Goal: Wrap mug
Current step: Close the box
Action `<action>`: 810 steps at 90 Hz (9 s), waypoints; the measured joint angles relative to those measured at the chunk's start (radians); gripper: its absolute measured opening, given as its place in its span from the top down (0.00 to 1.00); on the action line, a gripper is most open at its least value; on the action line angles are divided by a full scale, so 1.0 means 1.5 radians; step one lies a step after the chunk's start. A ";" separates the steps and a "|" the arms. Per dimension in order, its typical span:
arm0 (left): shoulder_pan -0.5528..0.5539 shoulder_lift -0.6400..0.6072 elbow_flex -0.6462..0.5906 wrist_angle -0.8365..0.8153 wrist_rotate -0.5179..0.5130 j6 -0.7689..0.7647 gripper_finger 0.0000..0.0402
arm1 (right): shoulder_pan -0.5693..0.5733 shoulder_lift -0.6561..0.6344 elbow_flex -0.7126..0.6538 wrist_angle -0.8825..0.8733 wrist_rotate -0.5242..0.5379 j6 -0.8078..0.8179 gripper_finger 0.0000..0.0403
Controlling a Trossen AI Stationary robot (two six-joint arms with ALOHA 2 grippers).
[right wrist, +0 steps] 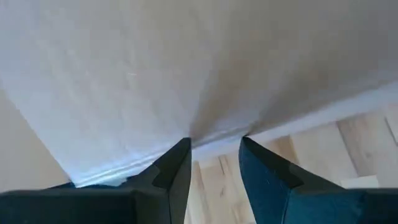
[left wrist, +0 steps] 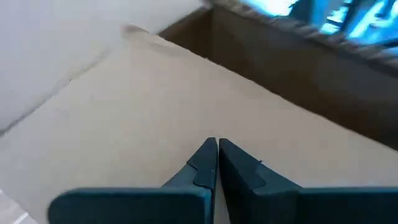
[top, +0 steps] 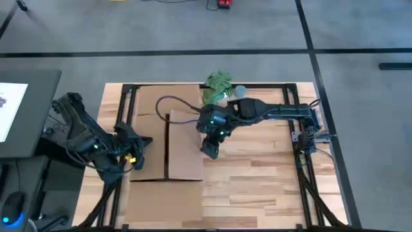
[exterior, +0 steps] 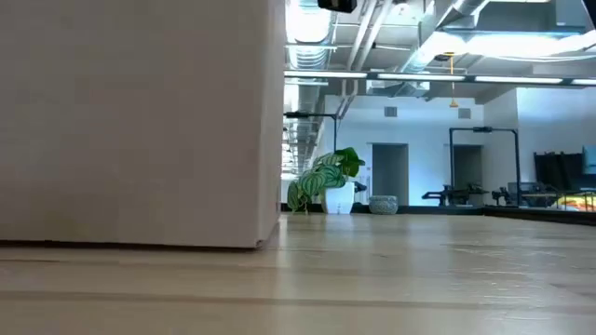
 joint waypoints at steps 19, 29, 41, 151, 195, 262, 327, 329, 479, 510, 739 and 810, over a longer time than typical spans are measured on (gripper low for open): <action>0.000 0.002 0.160 0.008 0.043 0.125 1.00 | -0.028 -0.001 0.094 0.011 -0.011 -0.020 0.70; -0.001 0.004 0.207 0.008 0.137 0.144 1.00 | -0.049 -0.002 0.106 0.021 -0.012 -0.062 0.70; -0.018 0.003 0.212 -0.003 0.326 0.079 1.00 | -0.071 0.017 0.077 0.068 -0.036 -0.135 0.70; -0.096 0.048 0.131 -0.072 0.231 -0.124 1.00 | -0.057 0.149 0.017 0.486 -0.107 -0.267 0.70; -0.132 0.058 0.273 0.030 0.670 -0.199 1.00 | -0.056 0.171 0.018 0.478 -0.086 -0.280 0.70; -0.236 0.367 0.282 0.193 0.174 -0.356 1.00 | -0.065 0.171 0.018 0.437 -0.104 -0.268 0.70; -0.100 0.317 0.476 -0.090 -0.106 -0.161 1.00 | -0.075 0.170 0.018 0.413 -0.119 -0.283 0.70; -0.097 0.315 0.476 -0.081 -0.092 -0.153 1.00 | -0.075 0.170 0.018 0.413 -0.119 -0.283 0.70; -0.070 0.305 0.423 -0.097 -0.138 -0.215 1.00 | -0.075 0.169 0.018 0.391 -0.116 -0.279 0.70; -0.019 0.309 0.370 -0.094 0.049 -0.216 1.00 | -0.075 0.169 0.018 0.392 -0.099 -0.225 0.70; -0.078 0.243 0.170 -0.095 0.013 -0.473 1.00 | -0.146 0.094 0.137 0.321 -0.041 -0.251 0.70; -0.042 0.243 0.170 -0.095 0.100 -0.369 1.00 | -0.450 0.176 0.136 0.147 -0.130 -0.139 0.70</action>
